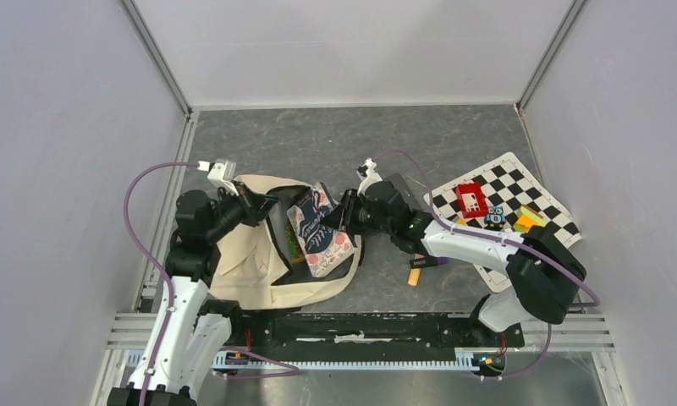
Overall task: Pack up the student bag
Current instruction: Place the book in the student bag.
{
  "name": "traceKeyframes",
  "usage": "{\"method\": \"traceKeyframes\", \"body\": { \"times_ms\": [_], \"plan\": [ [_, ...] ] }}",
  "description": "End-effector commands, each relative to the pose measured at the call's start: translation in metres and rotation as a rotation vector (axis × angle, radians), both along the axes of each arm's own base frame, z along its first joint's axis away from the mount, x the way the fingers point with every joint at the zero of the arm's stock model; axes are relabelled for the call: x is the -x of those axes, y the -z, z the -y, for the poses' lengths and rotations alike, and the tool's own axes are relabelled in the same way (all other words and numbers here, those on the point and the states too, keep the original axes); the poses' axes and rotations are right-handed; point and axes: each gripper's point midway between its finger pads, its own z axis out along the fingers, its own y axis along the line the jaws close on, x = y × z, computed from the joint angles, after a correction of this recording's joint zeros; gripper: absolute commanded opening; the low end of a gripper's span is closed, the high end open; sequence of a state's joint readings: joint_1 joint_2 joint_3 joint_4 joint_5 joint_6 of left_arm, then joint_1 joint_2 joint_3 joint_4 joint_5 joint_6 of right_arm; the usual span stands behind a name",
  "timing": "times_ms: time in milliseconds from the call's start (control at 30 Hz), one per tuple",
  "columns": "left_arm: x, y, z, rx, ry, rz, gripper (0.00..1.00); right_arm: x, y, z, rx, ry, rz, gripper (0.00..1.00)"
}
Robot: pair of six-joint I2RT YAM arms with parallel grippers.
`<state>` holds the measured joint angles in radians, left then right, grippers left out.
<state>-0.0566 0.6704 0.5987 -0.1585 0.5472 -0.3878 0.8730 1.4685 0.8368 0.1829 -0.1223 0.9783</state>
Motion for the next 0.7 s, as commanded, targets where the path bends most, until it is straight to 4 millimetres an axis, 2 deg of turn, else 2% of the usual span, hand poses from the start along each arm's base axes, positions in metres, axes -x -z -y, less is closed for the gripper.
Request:
{"method": "traceKeyframes", "body": {
  "times_ms": [0, 100, 300, 400, 500, 667],
  "plan": [
    [-0.003, -0.028, 0.004, 0.034, 0.02, 0.104, 0.05, -0.015, -0.081, -0.038, -0.272, 0.034, 0.103, 0.0],
    [-0.003, -0.028, 0.004, 0.034, 0.022, 0.104, 0.05, -0.016, -0.062, -0.04, -0.255, 0.068, 0.079, 0.0],
    [-0.002, -0.03, 0.004, 0.035, 0.022, 0.113, 0.05, -0.02, 0.005, -0.021, -0.126, 0.181, 0.018, 0.0],
    [-0.001, -0.031, 0.004, 0.035, 0.022, 0.119, 0.05, -0.011, 0.032, -0.013, -0.088, 0.204, -0.041, 0.0],
    [-0.001, -0.032, 0.004, 0.035, 0.023, 0.122, 0.05, -0.007, 0.044, -0.015, -0.062, 0.21, -0.059, 0.0],
    [-0.001, -0.031, 0.005, 0.04, 0.03, 0.115, 0.04, -0.012, 0.034, -0.041, -0.084, 0.187, -0.033, 0.0]
  ]
}}
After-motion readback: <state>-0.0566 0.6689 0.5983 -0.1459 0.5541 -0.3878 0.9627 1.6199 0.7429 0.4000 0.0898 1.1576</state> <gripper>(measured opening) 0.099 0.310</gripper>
